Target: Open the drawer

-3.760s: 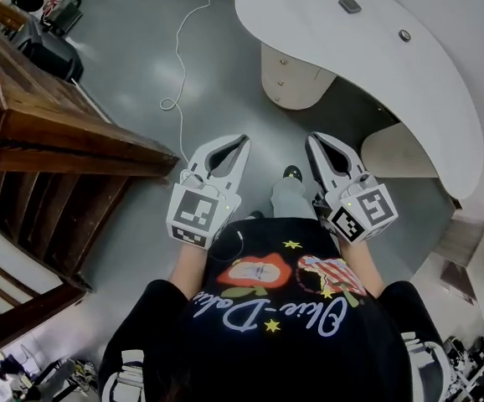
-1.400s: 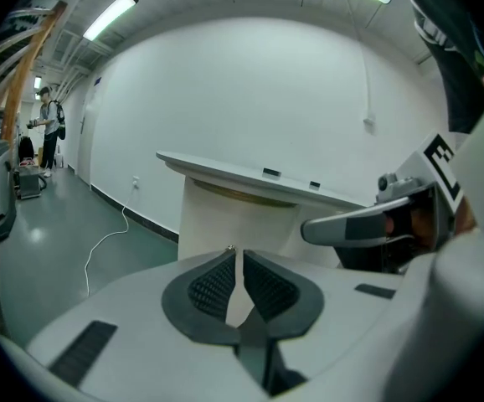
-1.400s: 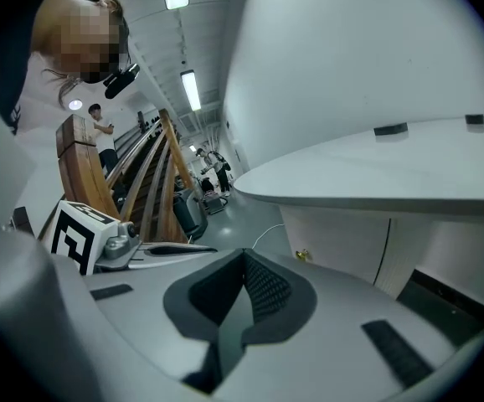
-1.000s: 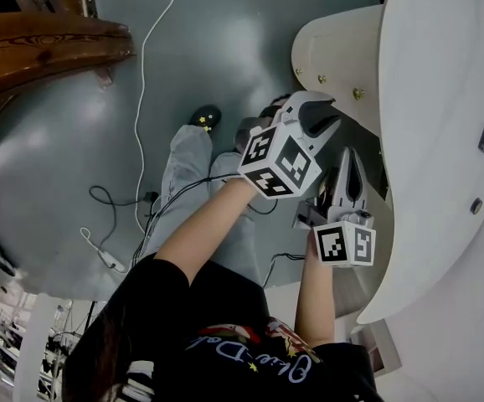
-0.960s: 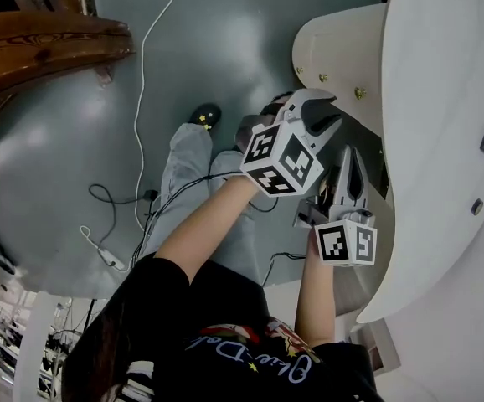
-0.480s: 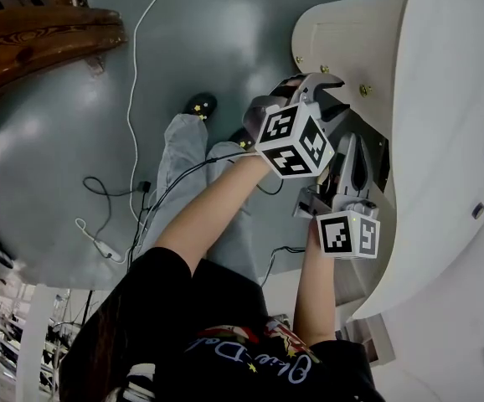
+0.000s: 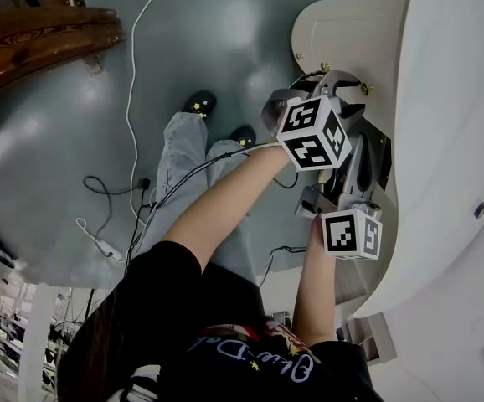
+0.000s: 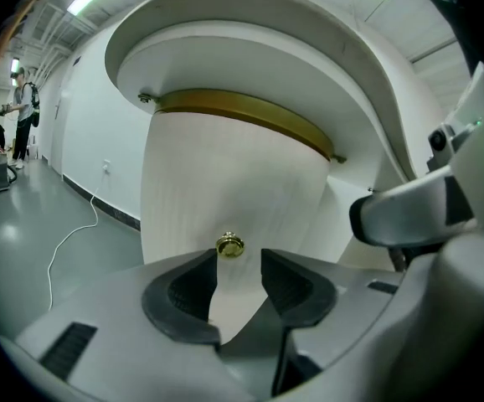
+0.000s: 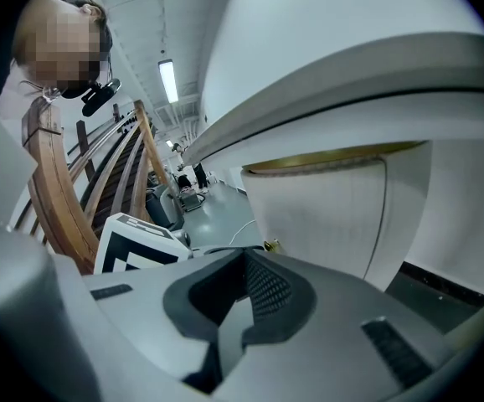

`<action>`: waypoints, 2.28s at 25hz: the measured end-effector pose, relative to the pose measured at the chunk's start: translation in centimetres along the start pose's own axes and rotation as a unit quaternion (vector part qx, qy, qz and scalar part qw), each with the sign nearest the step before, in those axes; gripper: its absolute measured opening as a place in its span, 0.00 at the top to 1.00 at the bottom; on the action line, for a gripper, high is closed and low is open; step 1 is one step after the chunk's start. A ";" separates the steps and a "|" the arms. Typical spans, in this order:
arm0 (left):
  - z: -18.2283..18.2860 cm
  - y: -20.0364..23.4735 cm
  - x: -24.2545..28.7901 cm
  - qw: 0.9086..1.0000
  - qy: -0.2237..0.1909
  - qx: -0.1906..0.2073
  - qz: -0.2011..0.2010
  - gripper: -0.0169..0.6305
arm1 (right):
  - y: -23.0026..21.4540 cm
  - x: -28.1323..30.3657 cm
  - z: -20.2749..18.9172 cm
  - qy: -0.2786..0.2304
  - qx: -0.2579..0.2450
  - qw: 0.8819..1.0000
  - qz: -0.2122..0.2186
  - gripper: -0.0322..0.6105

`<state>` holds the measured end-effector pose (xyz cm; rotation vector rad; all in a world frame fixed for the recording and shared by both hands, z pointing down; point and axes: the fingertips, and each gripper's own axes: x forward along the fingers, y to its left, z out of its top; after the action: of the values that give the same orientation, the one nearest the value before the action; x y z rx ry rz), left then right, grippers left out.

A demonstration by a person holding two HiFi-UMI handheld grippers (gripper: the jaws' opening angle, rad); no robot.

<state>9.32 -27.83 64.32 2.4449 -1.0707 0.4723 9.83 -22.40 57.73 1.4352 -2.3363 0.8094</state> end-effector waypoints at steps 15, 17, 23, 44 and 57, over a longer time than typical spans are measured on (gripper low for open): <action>0.2 1.0 1.7 1.000 0.007 -0.003 0.024 0.77 | -1.2 -1.1 -0.1 -0.004 0.020 1.000 -0.015 0.95; 0.3 1.1 1.6 1.000 0.000 -0.004 0.023 0.80 | -1.2 -1.2 -0.1 -0.004 0.020 1.000 -0.015 0.95; 0.8 1.2 1.1 1.000 -0.002 0.007 0.022 0.81 | -0.6 -1.5 -0.2 -0.005 0.022 1.000 -0.018 0.95; -0.5 0.7 -0.5 1.000 0.018 0.021 0.013 0.82 | 0.2 -1.7 -0.4 -0.005 0.031 0.999 -0.021 0.95; -1.3 0.6 -2.0 0.999 0.028 0.040 -0.005 0.82 | 1.6 -1.7 0.3 -0.013 0.030 0.999 -0.008 0.95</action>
<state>7.38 -26.28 64.66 2.4892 -1.0351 0.5859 9.16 -20.80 56.15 1.4951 -2.3345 0.8697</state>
